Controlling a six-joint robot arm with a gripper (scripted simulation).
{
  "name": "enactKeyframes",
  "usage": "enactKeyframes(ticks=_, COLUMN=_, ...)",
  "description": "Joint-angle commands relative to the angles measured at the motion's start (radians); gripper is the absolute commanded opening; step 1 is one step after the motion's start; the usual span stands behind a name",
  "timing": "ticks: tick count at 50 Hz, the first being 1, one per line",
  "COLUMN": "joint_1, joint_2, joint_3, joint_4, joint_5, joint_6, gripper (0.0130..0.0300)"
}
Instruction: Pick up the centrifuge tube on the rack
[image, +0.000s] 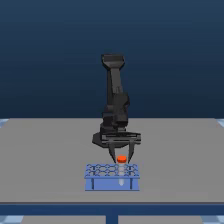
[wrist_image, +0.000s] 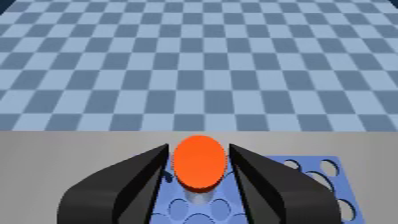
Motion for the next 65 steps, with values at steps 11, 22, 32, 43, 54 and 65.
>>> enactKeyframes(ticks=11, joint_1=0.000, joint_2=0.000, joint_3=0.000, joint_4=0.000, joint_5=-0.003, joint_6=0.002, gripper=0.0130)
enactKeyframes(ticks=22, joint_1=0.000, joint_2=0.000, joint_3=0.000, joint_4=0.000, joint_5=-0.003, joint_6=0.002, gripper=0.0130)
enactKeyframes(ticks=32, joint_1=0.000, joint_2=-0.005, joint_3=-0.002, joint_4=0.014, joint_5=0.004, joint_6=-0.012, gripper=0.0130)
enactKeyframes(ticks=43, joint_1=0.000, joint_2=-0.020, joint_3=-0.010, joint_4=0.057, joint_5=0.024, joint_6=-0.057, gripper=0.0130)
enactKeyframes(ticks=54, joint_1=0.000, joint_2=-0.046, joint_3=-0.024, joint_4=0.155, joint_5=0.057, joint_6=-0.157, gripper=0.0130)
enactKeyframes(ticks=65, joint_1=0.000, joint_2=-0.068, joint_3=-0.037, joint_4=0.268, joint_5=0.083, joint_6=-0.273, gripper=0.0130)
